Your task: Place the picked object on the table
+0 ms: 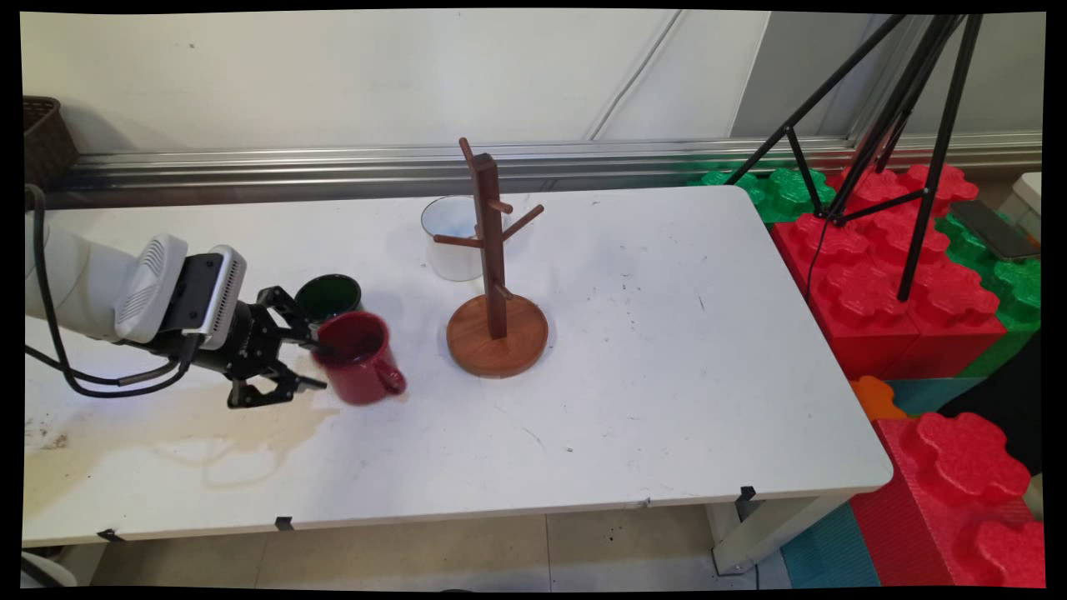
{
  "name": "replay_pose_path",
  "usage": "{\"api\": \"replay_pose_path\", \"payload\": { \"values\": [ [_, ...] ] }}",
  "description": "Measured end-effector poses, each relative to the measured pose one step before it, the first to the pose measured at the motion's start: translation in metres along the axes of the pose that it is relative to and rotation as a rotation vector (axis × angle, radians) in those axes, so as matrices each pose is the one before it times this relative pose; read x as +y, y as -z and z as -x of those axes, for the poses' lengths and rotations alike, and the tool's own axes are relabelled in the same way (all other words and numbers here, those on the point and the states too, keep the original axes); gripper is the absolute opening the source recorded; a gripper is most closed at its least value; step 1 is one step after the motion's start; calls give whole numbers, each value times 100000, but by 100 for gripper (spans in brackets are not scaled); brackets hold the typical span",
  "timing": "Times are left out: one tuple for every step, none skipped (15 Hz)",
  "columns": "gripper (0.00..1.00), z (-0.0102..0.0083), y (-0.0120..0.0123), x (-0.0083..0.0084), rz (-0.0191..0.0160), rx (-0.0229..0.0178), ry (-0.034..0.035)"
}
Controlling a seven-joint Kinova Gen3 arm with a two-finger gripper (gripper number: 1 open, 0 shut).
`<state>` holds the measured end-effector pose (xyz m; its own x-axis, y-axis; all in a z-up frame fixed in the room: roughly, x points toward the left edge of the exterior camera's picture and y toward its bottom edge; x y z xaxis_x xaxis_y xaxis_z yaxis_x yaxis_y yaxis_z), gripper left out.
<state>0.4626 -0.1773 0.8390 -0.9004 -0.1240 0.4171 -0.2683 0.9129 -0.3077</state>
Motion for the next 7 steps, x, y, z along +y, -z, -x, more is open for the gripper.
{"api": "replay_pose_path", "payload": {
  "values": [
    [100, 17, -28, 35, 168, -38, -101],
    [100, 17, -26, 20, 159, -31, -92],
    [100, 6, -17, 19, 145, -11, -25],
    [100, 0, -24, 24, 258, 15, 41],
    [100, -32, 7, 12, 217, 79, 216],
    [100, -43, 12, -11, 201, 142, 212],
    [100, -100, 48, -25, 410, 353, 571]
  ]
}}
